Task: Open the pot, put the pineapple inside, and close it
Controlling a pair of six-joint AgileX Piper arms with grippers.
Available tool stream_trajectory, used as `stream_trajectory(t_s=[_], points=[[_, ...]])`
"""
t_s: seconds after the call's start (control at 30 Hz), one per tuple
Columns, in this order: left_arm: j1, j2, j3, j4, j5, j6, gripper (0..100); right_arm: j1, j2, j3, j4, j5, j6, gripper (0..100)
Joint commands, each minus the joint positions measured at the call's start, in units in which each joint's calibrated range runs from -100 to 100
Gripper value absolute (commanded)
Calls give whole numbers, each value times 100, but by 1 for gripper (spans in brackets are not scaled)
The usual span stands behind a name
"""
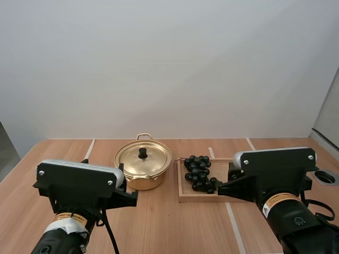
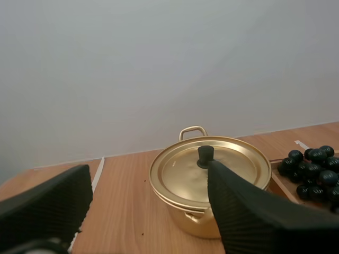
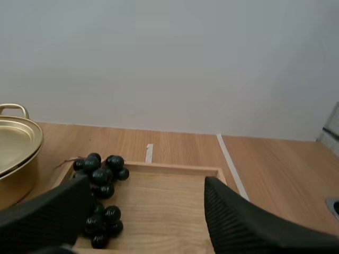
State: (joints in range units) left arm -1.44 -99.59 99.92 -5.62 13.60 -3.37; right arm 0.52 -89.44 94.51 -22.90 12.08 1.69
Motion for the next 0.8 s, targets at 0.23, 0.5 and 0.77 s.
stream_trajectory(t_s=[0.23, 0.5, 0.77], points=[[-30, -41, 8, 331, 1704, -22, 100, 20, -100, 549, 483, 698, -202, 100], [-30, -41, 8, 333, 1704, -22, 100, 20, -363, 549, 2199, 1303, -1628, 100], [-30, -41, 8, 333, 1704, -22, 67, 20, -657, 549, 2200, 1511, -1628, 100]])
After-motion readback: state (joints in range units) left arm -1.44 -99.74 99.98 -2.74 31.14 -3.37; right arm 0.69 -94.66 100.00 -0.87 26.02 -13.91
